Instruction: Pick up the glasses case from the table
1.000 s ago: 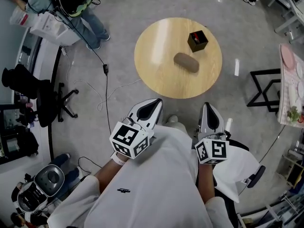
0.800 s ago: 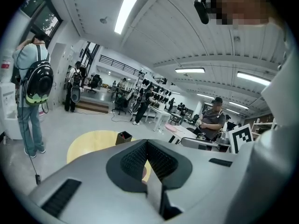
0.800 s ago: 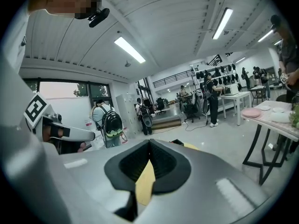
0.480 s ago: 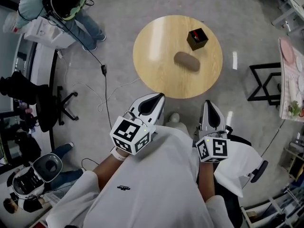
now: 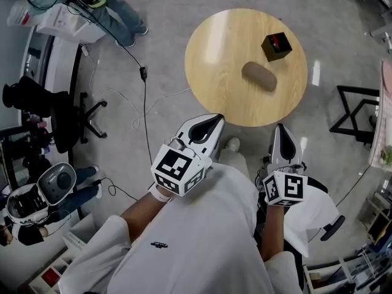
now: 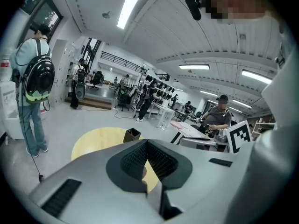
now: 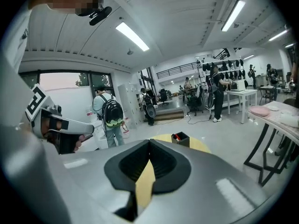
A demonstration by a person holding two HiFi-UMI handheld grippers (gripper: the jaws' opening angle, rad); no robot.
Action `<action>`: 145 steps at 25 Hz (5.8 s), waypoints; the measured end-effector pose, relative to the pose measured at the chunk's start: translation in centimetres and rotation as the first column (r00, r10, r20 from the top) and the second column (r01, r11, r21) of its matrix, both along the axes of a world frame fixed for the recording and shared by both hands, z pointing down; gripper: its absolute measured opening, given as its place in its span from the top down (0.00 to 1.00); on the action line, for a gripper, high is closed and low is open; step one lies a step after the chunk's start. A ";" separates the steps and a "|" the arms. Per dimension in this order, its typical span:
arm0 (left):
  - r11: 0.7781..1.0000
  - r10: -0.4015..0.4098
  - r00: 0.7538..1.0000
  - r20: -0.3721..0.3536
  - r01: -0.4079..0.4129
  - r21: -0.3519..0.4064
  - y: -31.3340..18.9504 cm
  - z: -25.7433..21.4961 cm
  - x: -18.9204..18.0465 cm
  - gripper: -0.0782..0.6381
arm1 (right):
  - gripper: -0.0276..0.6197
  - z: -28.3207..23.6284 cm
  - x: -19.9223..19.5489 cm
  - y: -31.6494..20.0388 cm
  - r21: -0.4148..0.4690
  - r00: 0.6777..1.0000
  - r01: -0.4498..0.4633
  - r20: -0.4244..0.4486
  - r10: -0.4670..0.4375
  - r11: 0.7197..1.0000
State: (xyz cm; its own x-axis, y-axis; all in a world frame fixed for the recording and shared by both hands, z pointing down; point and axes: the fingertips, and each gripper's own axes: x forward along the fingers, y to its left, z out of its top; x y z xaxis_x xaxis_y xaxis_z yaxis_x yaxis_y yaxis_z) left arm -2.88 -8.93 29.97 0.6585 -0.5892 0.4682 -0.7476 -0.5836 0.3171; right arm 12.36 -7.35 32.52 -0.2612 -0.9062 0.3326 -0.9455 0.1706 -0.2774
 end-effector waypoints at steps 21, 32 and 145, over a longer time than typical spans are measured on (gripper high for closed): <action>0.995 0.014 1.000 0.020 -0.013 -0.094 -6.9 7.8 3.2 0.88 | 0.76 9.1 1.1 -8.5 -0.105 0.994 0.092 -0.051 -0.097 0.990; 0.988 0.040 0.998 0.041 -0.033 -0.153 -10.5 12.2 2.5 0.88 | 0.61 14.1 0.3 -13.7 -0.159 0.983 0.137 -0.096 -0.154 0.978; 0.998 -0.055 0.998 -0.003 0.055 -0.024 -2.7 6.3 0.2 0.88 | 0.37 6.7 0.5 -5.1 -0.078 0.952 0.221 -0.201 -0.232 0.972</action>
State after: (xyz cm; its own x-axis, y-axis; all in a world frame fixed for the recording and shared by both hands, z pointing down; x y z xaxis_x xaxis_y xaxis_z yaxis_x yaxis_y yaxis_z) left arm -2.71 -11.60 36.26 0.6274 -0.6128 0.4804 -0.7770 -0.5340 0.3335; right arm 12.89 -12.48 39.26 -0.3778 -0.8103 0.4480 -0.9213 0.3774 -0.0943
